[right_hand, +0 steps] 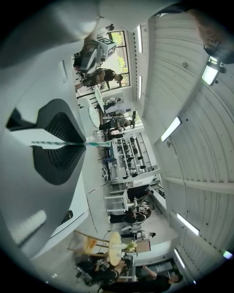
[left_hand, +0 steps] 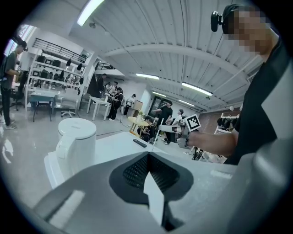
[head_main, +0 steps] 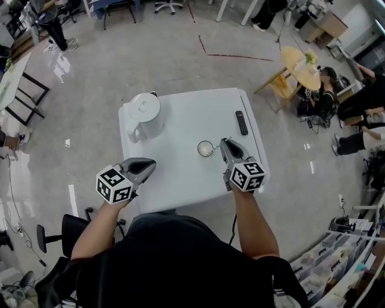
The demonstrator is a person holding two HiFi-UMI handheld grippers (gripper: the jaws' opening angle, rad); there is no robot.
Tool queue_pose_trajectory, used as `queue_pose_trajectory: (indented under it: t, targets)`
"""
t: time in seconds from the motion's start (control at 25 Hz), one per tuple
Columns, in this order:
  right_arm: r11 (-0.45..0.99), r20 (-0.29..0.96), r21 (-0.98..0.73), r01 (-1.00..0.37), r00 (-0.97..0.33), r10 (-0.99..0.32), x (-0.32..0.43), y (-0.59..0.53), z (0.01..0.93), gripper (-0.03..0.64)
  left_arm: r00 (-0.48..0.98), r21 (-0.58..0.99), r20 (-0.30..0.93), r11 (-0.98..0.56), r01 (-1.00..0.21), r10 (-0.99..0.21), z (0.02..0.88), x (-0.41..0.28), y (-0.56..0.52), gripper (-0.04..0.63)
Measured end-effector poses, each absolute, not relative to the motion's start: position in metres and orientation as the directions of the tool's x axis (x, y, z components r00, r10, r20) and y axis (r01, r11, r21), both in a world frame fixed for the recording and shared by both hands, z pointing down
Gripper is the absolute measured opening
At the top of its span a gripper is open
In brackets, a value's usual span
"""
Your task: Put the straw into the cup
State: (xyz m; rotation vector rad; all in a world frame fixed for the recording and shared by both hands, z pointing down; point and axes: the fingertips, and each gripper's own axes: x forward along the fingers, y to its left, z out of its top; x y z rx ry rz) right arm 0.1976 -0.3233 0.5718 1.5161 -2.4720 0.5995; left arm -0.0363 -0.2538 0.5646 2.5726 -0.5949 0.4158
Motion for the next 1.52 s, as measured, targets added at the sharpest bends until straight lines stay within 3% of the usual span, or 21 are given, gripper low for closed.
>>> queue_pose_trajectory:
  t: [1.52]
  targets:
    - [0.308,0.514,-0.298,-0.903,-0.424,-0.746,0.208,-0.369,0.689,0.044,0.839,0.430,0.433,-0.742,-0.514,-0.329,0.607,-0.048,-0.283,0.001]
